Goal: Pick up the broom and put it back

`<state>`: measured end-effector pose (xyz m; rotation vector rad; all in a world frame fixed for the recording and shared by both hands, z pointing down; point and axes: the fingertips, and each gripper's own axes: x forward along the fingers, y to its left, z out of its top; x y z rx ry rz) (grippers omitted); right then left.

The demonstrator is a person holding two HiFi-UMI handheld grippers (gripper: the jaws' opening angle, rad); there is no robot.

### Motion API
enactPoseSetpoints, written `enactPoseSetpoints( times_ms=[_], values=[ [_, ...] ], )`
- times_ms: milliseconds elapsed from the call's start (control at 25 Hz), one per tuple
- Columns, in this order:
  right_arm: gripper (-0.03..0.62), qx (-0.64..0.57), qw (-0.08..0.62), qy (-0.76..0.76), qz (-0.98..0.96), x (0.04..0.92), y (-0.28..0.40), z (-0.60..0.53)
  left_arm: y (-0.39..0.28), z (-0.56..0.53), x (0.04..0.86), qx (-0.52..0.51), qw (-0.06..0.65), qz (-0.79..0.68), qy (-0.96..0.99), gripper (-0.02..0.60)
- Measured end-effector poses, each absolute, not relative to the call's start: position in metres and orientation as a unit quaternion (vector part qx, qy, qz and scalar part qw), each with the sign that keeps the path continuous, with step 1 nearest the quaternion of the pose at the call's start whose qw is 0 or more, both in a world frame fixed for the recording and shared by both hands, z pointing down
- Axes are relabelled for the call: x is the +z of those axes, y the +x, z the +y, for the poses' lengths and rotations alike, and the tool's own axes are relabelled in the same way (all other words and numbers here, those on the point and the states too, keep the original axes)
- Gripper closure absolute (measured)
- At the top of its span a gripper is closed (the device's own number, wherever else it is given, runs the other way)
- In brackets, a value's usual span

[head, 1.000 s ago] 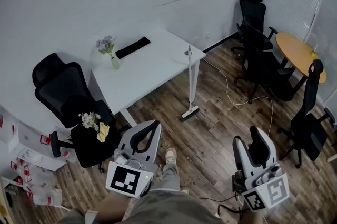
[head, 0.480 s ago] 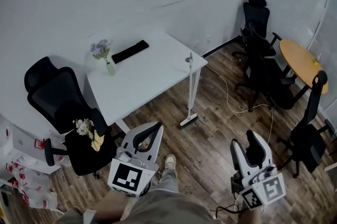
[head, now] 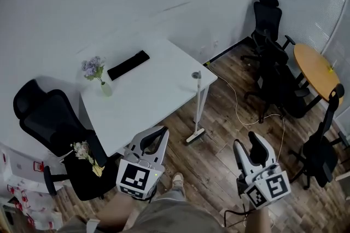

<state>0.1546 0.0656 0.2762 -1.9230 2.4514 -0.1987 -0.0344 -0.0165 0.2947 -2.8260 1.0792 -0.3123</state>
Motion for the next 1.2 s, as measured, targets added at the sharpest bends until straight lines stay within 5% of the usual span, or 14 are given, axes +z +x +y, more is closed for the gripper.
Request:
enactPoseSetpoints(
  times_ms=[1200],
  values=[
    [0.382, -0.166, -0.078, -0.561, 0.808, 0.404, 0.216, -0.164, 0.029, -0.2, 0.367, -0.175, 0.0, 0.384, -0.907, 0.566]
  ],
)
